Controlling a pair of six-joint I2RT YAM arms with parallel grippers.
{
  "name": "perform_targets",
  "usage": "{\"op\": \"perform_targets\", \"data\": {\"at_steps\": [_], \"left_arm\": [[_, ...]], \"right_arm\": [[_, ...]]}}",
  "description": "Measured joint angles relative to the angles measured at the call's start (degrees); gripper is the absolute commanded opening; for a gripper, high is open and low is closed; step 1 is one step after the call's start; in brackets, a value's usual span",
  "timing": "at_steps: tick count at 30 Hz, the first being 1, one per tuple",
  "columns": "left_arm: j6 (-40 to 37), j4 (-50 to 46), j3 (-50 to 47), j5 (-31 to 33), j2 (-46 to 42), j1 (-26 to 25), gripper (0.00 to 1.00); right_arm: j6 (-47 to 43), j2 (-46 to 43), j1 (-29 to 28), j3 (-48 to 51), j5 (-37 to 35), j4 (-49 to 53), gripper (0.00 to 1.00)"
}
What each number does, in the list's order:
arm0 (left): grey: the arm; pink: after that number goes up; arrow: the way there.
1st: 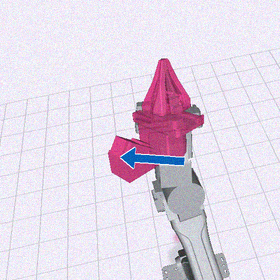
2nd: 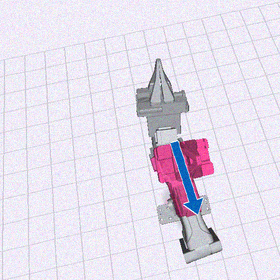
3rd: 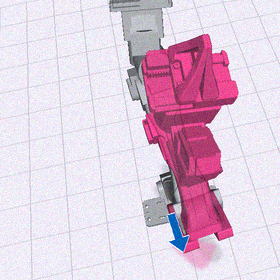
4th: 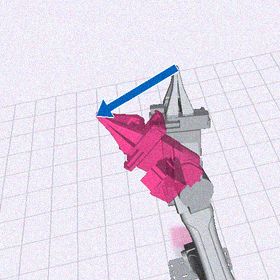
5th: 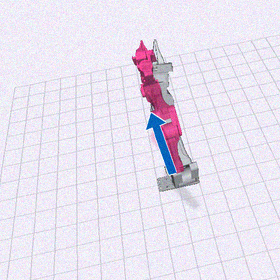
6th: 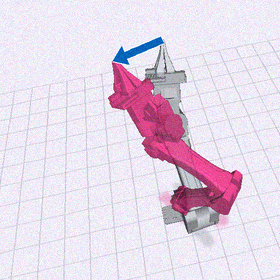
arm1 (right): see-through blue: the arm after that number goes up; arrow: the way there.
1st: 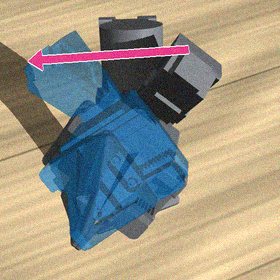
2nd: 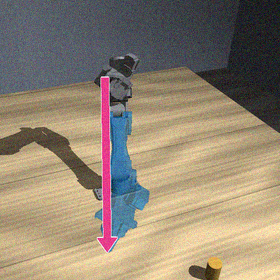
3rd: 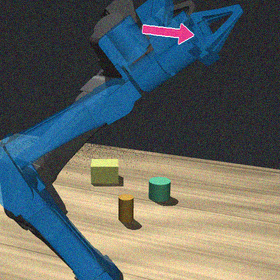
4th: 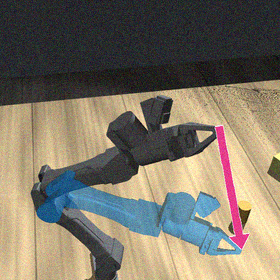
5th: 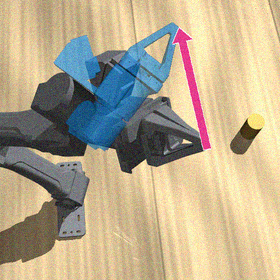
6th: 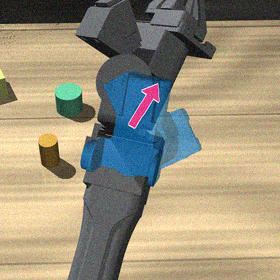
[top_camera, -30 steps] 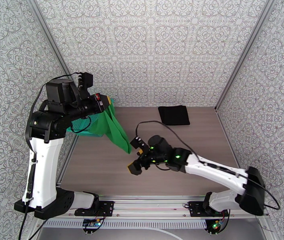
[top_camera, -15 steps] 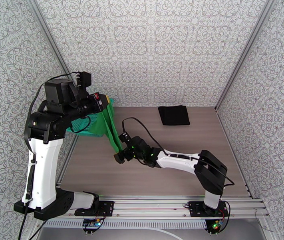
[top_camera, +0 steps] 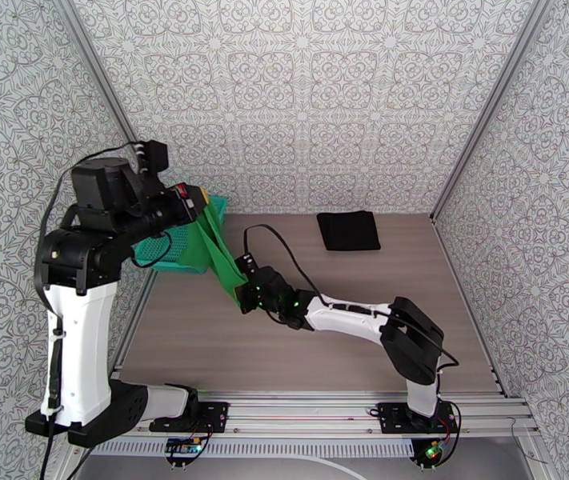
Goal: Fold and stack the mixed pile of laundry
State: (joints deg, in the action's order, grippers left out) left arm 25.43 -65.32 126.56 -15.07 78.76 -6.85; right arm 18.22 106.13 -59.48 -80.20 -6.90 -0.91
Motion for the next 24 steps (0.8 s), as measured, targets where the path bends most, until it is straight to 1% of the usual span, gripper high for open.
{"op": "perform_targets", "data": {"at_steps": [3,8,12,16,19,24], "left_arm": [[0.0,-0.1,3.4,-0.2,0.1,4.1,0.00],[0.0,0.4,5.3,-2.2,-0.5,9.4,0.00],[0.3,0.8,4.8,-3.7,-0.9,10.1,0.00],[1.5,1.6,3.0,-6.0,-2.1,10.1,0.00],[2.0,2.1,2.2,-6.9,-3.1,9.7,0.00],[3.1,3.1,0.4,-7.3,-5.0,8.2,0.00]], "right_arm": [[-4.7,-5.9,1.1,-4.3,-3.7,7.4,0.00],[-13.4,-17.0,3.9,-18.2,-8.9,16.8,0.00],[-19.3,-23.8,4.5,-28.6,-11.2,23.7,0.00],[-24.2,-27.2,4.5,-36.3,-12.0,32.3,0.00],[-27.0,-28.6,4.5,-38.0,-12.3,38.6,0.00],[-30.3,-30.1,4.5,-37.0,-13.6,47.4,0.00]]}}
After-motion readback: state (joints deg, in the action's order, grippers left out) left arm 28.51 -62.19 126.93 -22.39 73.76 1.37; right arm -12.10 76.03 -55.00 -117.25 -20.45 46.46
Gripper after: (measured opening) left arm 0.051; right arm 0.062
